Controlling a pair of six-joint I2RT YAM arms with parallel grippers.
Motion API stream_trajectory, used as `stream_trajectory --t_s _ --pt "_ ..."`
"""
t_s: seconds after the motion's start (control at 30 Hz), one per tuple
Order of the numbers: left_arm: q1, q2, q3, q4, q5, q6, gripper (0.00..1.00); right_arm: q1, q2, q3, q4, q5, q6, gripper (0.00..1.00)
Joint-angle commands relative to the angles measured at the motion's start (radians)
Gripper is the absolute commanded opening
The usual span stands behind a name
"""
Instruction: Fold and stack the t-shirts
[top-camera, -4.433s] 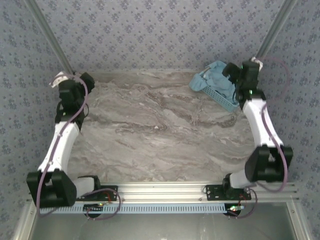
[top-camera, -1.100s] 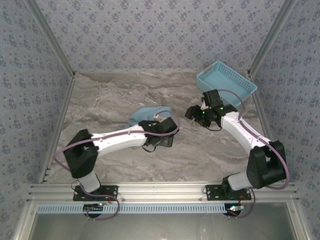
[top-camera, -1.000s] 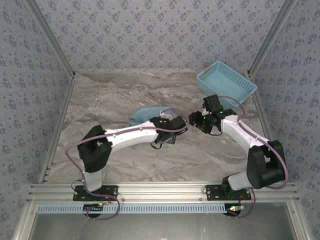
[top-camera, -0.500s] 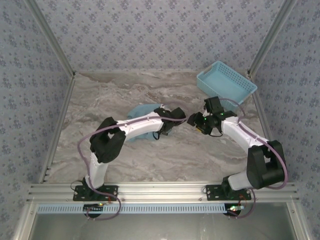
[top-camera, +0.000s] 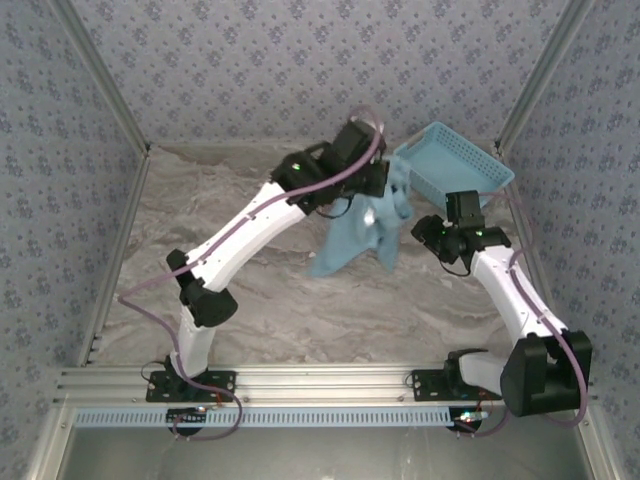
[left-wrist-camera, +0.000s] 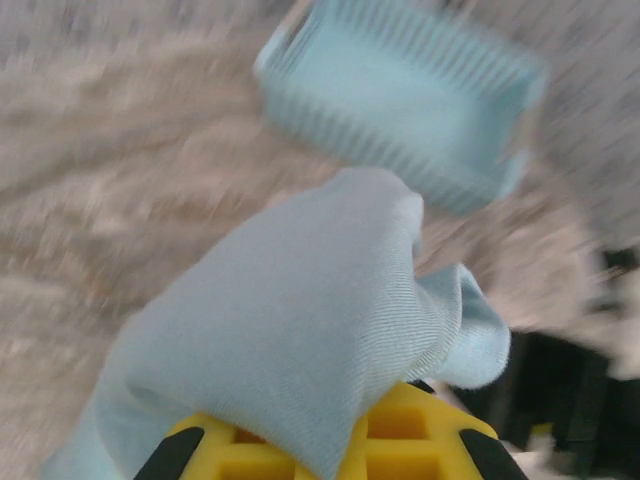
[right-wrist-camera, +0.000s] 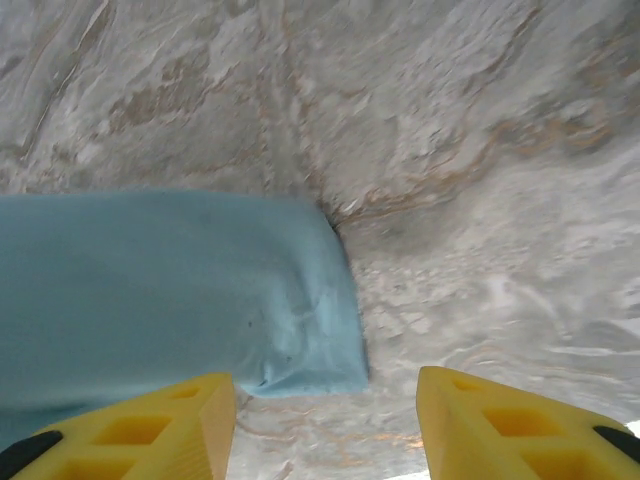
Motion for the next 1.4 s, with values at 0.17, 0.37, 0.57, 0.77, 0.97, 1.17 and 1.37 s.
stream_trajectory --t_s 0.17,0.37,0.57,0.77,0.97,1.17,1.37 --pt "0.192 -0.176 -0.125 -0.141 0.097 -0.041 0.0 0.012 -0.046 0.124 -0.138 0.212 -0.02 0.54" --pt "0.515 -0.54 -1.118 0.244 0.305 -0.213 0.23 0.101 -0.033 0.05 -0.096 0.193 0.004 0.55" --pt "0.72 -0.666 -1.492 0.284 0.262 -0.197 0.56 0.182 0.062 -0.005 -0.042 0.11 0.008 0.55" --pt "0.551 -0.65 -1.526 0.281 0.277 -0.246 0.62 0.231 0.223 -0.002 0.118 -0.065 0.007 0.55" --pt "0.327 -0.477 -1.424 0.27 0.177 -0.373 0.65 0.259 0.376 0.042 0.203 -0.148 0.055 0.55" --pt "0.276 -0.294 -1.316 0.088 0.147 -0.448 0.67 0.297 0.5 0.111 0.231 -0.18 0.113 0.54" --pt "0.234 -0.318 -1.365 0.202 0.159 -0.651 0.7 0.315 0.539 0.121 0.245 -0.172 0.134 0.54"
